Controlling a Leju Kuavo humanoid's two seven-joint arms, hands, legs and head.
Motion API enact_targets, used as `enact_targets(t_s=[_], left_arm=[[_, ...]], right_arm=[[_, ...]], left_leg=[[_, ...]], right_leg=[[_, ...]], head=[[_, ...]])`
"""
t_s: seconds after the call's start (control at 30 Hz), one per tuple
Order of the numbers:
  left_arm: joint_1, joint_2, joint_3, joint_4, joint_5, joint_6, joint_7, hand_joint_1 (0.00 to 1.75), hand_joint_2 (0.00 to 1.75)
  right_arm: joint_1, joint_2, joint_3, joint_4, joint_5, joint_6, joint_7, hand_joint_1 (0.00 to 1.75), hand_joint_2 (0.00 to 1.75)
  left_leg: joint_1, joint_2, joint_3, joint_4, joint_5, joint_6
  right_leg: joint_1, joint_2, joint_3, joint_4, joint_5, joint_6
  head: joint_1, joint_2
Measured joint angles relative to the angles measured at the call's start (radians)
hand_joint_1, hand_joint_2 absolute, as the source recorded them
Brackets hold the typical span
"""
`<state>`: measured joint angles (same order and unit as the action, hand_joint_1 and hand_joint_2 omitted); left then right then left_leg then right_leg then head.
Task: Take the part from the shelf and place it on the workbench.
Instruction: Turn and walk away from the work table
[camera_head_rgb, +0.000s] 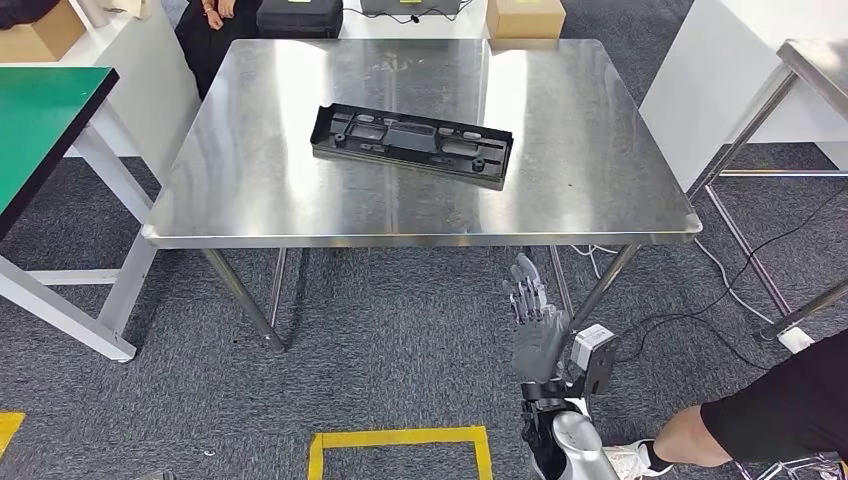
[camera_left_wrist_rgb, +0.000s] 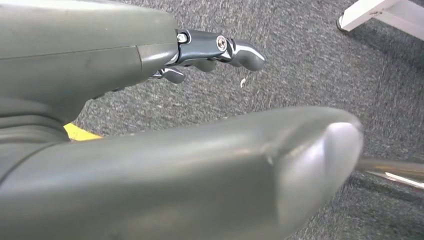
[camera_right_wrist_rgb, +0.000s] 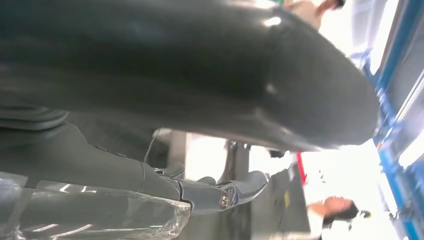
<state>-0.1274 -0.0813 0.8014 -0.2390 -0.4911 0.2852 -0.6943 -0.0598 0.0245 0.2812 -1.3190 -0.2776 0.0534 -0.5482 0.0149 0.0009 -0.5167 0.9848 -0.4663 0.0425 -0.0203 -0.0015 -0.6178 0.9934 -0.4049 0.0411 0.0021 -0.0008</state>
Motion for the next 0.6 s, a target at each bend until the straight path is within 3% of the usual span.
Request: enact_targets(t_s=[0.03,0.1,0.13,0.17,0.2,0.23,0.27,0.33,0.37,0.43,0.47,0.5,0.53,0.6], left_arm=[[0.000,0.000,0.000,0.000,0.000,-0.001,0.000,0.00,0.00],[0.000,-0.001,-0.001,-0.001,0.000,-0.003,0.000,0.00,0.00],[0.000,-0.001,-0.001,-0.002,0.000,-0.003,0.000,0.00,0.00],[0.000,-0.001,-0.002,-0.002,0.000,-0.003,0.000,0.00,0.00],[0.000,-0.001,-0.004,-0.002,0.001,-0.002,0.000,0.00,0.00],[0.001,-0.001,-0.006,-0.002,0.001,-0.002,0.000,0.00,0.00],[0.000,-0.002,-0.009,-0.002,0.002,-0.001,0.000,0.00,0.00],[-0.001,-0.002,-0.014,-0.002,0.005,0.002,0.000,0.00,0.00],[-0.002,-0.002,-0.015,-0.002,0.007,0.004,0.000,0.00,0.00],[-0.003,-0.001,-0.016,-0.002,0.010,0.008,0.000,0.00,0.00],[-0.004,-0.001,-0.016,-0.002,0.011,0.008,0.000,0.00,0.00],[-0.003,0.000,-0.016,-0.002,0.012,0.009,0.001,0.00,0.00],[-0.003,0.000,-0.016,-0.002,0.012,0.009,0.001,0.00,0.00],[-0.005,0.001,-0.017,-0.002,0.012,0.009,0.001,0.00,0.00]], right_arm=[[0.008,-0.002,-0.010,0.008,0.011,-0.028,0.001,0.00,0.00],[0.026,-0.005,-0.032,0.029,0.035,-0.088,0.004,0.00,0.00],[0.035,-0.006,-0.045,0.042,0.050,-0.123,0.003,0.00,0.00],[0.045,-0.009,-0.059,0.056,0.064,-0.158,0.002,0.00,0.00],[0.054,-0.011,-0.074,0.070,0.078,-0.194,0.000,0.00,0.00],[0.062,-0.013,-0.090,0.084,0.090,-0.228,-0.002,0.00,0.00],[0.067,-0.014,-0.109,0.098,0.099,-0.260,-0.002,0.00,0.00],[0.074,-0.015,-0.152,0.129,0.110,-0.312,0.000,0.00,0.00],[0.076,-0.015,-0.177,0.150,0.114,-0.333,0.004,0.00,0.00],[0.080,-0.014,-0.231,0.204,0.113,-0.353,0.013,0.00,0.00],[0.079,-0.014,-0.257,0.235,0.111,-0.351,0.013,0.00,0.00],[0.079,-0.013,-0.283,0.267,0.109,-0.345,0.008,0.00,0.00],[0.078,-0.012,-0.306,0.297,0.109,-0.337,0.001,0.00,0.00],[0.077,-0.008,-0.344,0.344,0.111,-0.326,-0.010,0.00,0.00]], left_leg=[[0.000,0.002,-0.012,-0.006,0.014,0.009],[-0.005,0.004,-0.042,-0.006,0.039,0.020],[-0.008,0.004,-0.058,-0.005,0.052,0.021],[-0.010,0.004,-0.075,-0.004,0.065,0.021],[-0.012,0.004,-0.091,-0.003,0.079,0.020],[-0.013,0.004,-0.106,-0.002,0.091,0.018],[-0.014,0.004,-0.120,0.000,0.102,0.014],[-0.018,0.005,-0.137,0.003,0.122,0.004],[-0.020,0.005,-0.140,0.003,0.132,-0.001],[-0.020,0.005,-0.142,-0.003,0.150,-0.012],[-0.017,0.004,-0.147,0.001,0.147,-0.018],[-0.014,0.003,-0.157,0.015,0.122,-0.024],[-0.011,0.001,-0.170,0.049,0.077,-0.031],[-0.004,0.000,-0.201,0.174,-0.044,-0.045]], right_leg=[[0.001,0.000,-0.017,0.038,-0.037,-0.006],[-0.001,0.001,-0.060,0.165,-0.130,-0.017],[-0.002,0.001,-0.074,0.230,-0.157,-0.015],[-0.002,0.001,-0.076,0.273,-0.162,-0.007],[-0.002,0.001,-0.060,0.282,-0.148,0.004],[-0.002,0.001,-0.023,0.246,-0.125,0.013],[-0.001,0.000,0.031,0.177,-0.106,0.017],[0.006,0.001,0.136,0.018,-0.107,0.006],[0.010,0.001,0.163,-0.030,-0.114,-0.004],[0.012,0.001,0.160,-0.049,-0.111,-0.022],[0.007,-0.001,0.153,-0.049,-0.102,-0.030],[0.002,-0.003,0.143,-0.049,-0.090,-0.042],[-0.003,-0.004,0.130,-0.050,-0.076,-0.053],[-0.003,-0.005,0.104,-0.049,-0.048,-0.065]], head=[[0.002,0.000],[0.004,0.000],[0.005,0.000],[0.006,0.000],[0.007,0.000],[0.007,0.000],[0.007,0.000],[0.006,0.000],[0.005,0.000],[0.003,0.000],[0.003,0.000],[0.002,0.000],[0.002,0.000],[0.000,0.000]])
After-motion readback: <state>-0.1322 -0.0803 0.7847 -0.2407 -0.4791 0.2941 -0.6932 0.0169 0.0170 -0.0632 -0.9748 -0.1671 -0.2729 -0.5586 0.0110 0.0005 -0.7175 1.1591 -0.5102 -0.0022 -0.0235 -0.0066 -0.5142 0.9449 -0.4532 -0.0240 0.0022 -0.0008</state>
